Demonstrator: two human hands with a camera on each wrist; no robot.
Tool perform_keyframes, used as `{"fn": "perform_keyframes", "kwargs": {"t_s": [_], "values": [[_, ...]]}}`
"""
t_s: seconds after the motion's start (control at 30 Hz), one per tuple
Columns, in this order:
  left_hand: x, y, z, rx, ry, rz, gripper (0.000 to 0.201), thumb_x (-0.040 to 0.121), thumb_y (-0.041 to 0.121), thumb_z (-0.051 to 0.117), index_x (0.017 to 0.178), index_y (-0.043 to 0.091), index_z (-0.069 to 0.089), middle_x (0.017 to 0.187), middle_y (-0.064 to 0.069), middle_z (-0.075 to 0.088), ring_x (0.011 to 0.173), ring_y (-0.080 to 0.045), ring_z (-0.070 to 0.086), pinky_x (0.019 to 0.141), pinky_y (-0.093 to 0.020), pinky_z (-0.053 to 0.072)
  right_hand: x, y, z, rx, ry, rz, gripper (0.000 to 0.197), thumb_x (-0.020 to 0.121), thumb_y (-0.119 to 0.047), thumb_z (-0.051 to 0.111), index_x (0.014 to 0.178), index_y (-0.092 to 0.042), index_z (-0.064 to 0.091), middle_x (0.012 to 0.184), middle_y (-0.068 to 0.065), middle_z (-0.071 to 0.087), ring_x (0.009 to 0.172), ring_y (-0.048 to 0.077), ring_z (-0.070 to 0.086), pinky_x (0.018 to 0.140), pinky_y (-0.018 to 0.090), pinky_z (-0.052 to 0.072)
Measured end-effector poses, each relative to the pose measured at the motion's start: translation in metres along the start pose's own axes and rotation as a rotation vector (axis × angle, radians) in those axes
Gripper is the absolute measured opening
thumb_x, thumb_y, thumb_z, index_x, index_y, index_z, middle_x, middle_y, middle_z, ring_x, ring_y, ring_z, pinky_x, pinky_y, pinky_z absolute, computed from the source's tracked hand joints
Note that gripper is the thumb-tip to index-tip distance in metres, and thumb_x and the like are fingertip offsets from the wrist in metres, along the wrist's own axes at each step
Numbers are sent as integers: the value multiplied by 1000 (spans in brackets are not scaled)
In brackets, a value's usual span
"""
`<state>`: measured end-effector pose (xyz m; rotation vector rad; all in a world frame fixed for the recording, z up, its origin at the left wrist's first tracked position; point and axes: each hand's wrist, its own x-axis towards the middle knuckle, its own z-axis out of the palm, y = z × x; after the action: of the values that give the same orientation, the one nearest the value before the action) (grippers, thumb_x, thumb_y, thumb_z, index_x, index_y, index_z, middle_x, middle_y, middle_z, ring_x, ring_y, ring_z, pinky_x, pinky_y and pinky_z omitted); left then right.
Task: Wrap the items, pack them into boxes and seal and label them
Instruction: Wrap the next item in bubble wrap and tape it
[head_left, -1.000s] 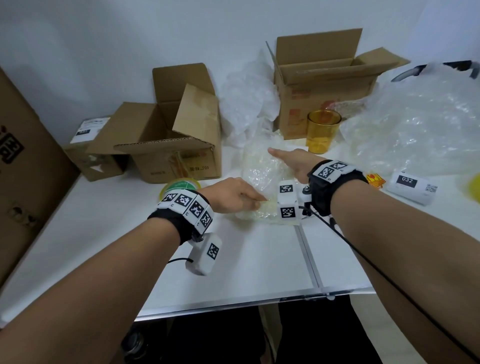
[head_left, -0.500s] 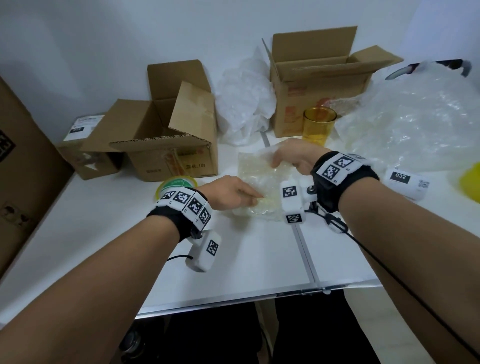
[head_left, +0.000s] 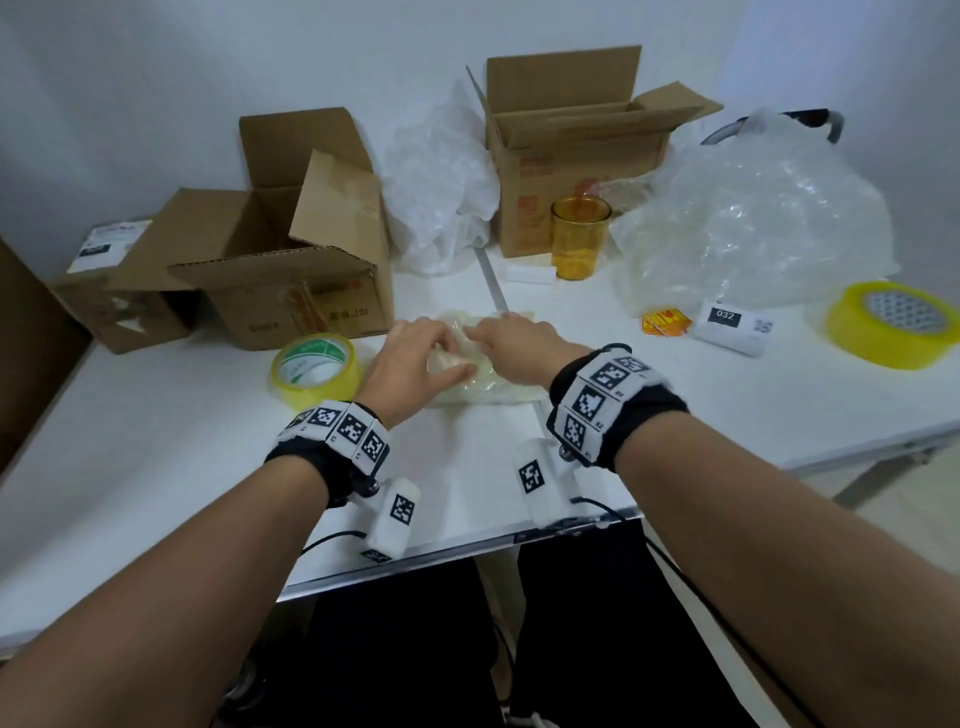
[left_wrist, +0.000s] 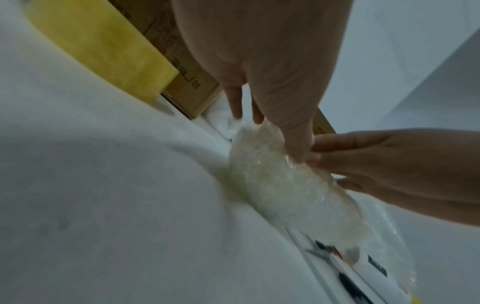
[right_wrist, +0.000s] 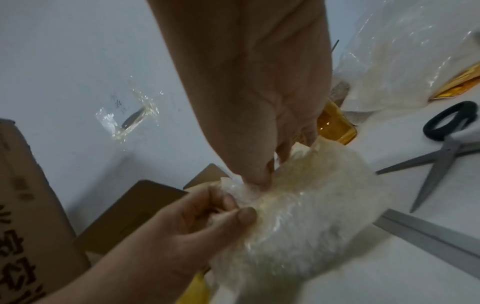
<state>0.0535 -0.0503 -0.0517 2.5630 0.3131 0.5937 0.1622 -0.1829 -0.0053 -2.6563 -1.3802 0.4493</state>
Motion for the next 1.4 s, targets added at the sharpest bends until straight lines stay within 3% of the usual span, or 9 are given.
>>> {"fn": "perform_keyframes", "kwargs": {"t_s": [0.1,0.2,0.37,0.6,0.73,0.9,1.07,1.23,1.4], "values": [[-3,0,1,32,171,125,61,73,26,84,121,8,52,125,-11,43,113,-22,46,101,-32,40,-4,-3,14,-113,15,-31,63,94,-1,35,150,-29,26,151,-2,32,147,26,12,112,55,19],[3,-8,1,75,-37,199,60,89,23,70,143,19,45,155,-6,32,142,-24,30,116,-43,25,-8,0,20,-68,-22,-48,56,103,-25,33,154,-23,12,161,-2,13,150,28,-5,116,57,7],[-3,-19,15,-73,-73,112,38,101,27,52,138,20,55,149,1,46,143,-12,33,119,-36,26,-13,14,30,110,-48,-50,60,103,-49,25,156,-28,5,163,-9,-5,148,17,-19,117,55,-4],[0,-17,11,41,-5,158,23,97,29,59,111,15,70,117,-2,65,119,-25,50,101,-27,32,-6,32,45,423,200,-110,41,104,-38,35,144,-32,43,154,-16,30,147,6,6,116,54,6],[-2,-9,5,146,-29,201,38,95,44,48,102,14,71,99,-1,66,110,-28,52,100,-43,40,0,31,48,511,344,-76,28,103,-31,40,127,-30,56,139,-13,47,141,8,21,114,50,16],[-9,-8,-9,107,-212,139,33,97,37,56,124,20,63,127,-1,57,145,-22,25,118,-44,14,13,31,50,297,445,-122,33,98,-21,48,127,-35,51,133,-17,48,134,8,31,112,51,19],[-13,-7,-7,66,-163,131,36,94,40,59,126,24,63,119,-2,56,129,-24,38,104,-25,27,21,2,44,-8,607,-84,34,91,-7,51,120,-22,62,126,-3,53,125,22,38,103,36,25],[-15,-3,-10,-72,-225,66,39,94,35,61,131,24,59,126,-5,55,129,-19,39,99,-15,23,21,1,51,381,545,-38,30,95,-5,48,118,-8,67,112,7,50,106,25,53,95,26,39],[-9,-23,-50,-74,-2,-215,36,96,37,59,128,21,58,128,3,54,120,-14,52,103,-31,41,13,4,50,296,445,-69,33,101,-21,45,125,-9,64,115,13,52,109,27,49,99,33,37]]}}
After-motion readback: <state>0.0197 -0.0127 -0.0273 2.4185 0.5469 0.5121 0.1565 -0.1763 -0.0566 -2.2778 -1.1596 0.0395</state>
